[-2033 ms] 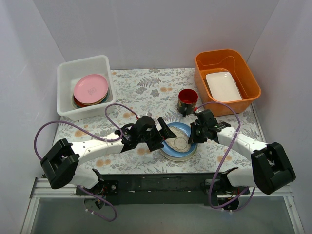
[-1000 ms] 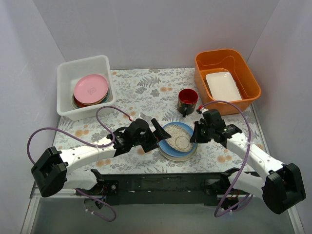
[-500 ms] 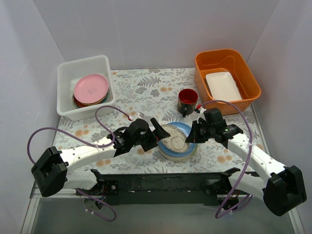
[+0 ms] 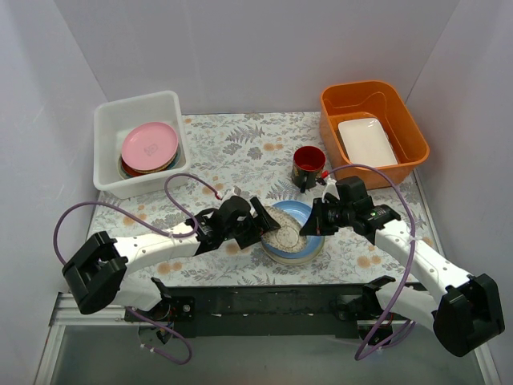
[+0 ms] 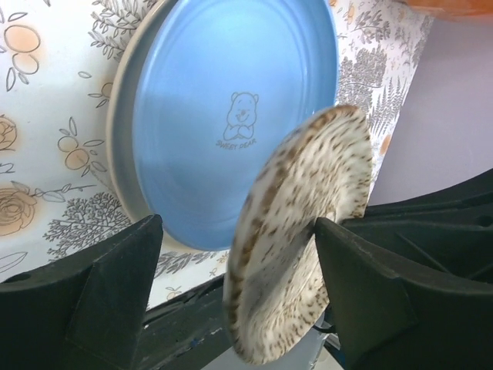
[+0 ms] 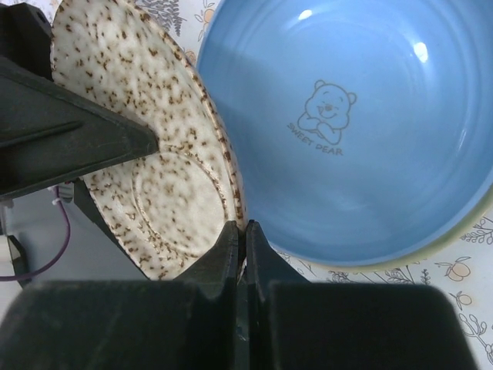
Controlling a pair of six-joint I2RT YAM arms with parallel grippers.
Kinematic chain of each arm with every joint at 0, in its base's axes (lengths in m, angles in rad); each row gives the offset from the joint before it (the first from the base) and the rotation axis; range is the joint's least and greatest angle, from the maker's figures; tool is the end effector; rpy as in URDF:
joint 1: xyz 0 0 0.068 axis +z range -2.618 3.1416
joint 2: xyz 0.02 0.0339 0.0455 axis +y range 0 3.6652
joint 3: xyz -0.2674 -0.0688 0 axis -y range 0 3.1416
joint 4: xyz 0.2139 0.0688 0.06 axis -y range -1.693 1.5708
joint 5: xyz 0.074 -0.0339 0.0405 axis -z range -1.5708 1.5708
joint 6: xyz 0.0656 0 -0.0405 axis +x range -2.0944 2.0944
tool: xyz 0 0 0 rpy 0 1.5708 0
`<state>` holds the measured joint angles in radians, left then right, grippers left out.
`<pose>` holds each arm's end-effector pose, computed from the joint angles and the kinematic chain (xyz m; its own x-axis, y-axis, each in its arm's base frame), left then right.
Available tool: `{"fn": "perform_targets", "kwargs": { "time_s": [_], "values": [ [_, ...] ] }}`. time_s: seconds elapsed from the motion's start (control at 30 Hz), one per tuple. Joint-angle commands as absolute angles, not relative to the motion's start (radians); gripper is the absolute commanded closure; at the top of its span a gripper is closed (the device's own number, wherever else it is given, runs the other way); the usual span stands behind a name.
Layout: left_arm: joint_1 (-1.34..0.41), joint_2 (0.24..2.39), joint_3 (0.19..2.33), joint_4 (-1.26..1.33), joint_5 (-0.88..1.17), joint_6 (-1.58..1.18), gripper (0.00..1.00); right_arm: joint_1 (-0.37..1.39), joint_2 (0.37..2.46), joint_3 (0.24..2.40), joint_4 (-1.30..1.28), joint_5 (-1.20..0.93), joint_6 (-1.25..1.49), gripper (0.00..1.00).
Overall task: Place the plates into the plastic bin on the countertop
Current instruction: Pick up the plate at the center of the board.
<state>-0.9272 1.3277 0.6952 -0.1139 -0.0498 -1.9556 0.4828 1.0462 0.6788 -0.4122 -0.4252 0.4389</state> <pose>0.1623 -0.2109 0.2002 -0.5673 -0.7865 0.2443 -0.6693 0.2675 -0.6931 0.1667 0.1179 0.2301 -0.8538 -0.0105 -0.5206 -0.3535 0.7458 0.5647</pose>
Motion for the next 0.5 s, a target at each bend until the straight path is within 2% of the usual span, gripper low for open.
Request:
{"fn": "perform_targets", "kwargs": {
  "time_s": [0.0, 0.03, 0.07, 0.1, 0.23, 0.47],
  "values": [
    [-0.934, 1.331, 0.73, -0.094, -0.087, -1.934, 0.27, 0.485, 1.038, 0.713, -0.322, -0.555, 0.44, 0.99],
    [-0.933, 1.331, 0.732, -0.094, -0.087, -1.934, 0.3, 0.486, 1.043, 0.71, -0.315, -0.586, 0.439, 0.99],
    [-0.933, 1.333, 0.732, -0.095, -0.087, -1.933, 0.4, 0.486, 1.052, 0.71, -0.318, -0.592, 0.436, 0.99],
    [-0.933, 1.333, 0.735, -0.095, -0.087, -1.933, 0.61, 0.488, 1.055, 0.712, -0.322, -0.592, 0.428, 0.99],
    [-0.934, 1.338, 0.742, -0.109, -0.086, -1.931, 1.0, 0.494, 1.061, 0.713, -0.336, -0.589, 0.416, 0.99],
    [-0.933, 1.338, 0.738, -0.117, -0.083, -1.924, 1.0, 0.497, 1.068, 0.721, -0.354, -0.566, 0.411, 0.99]
  ]
}}
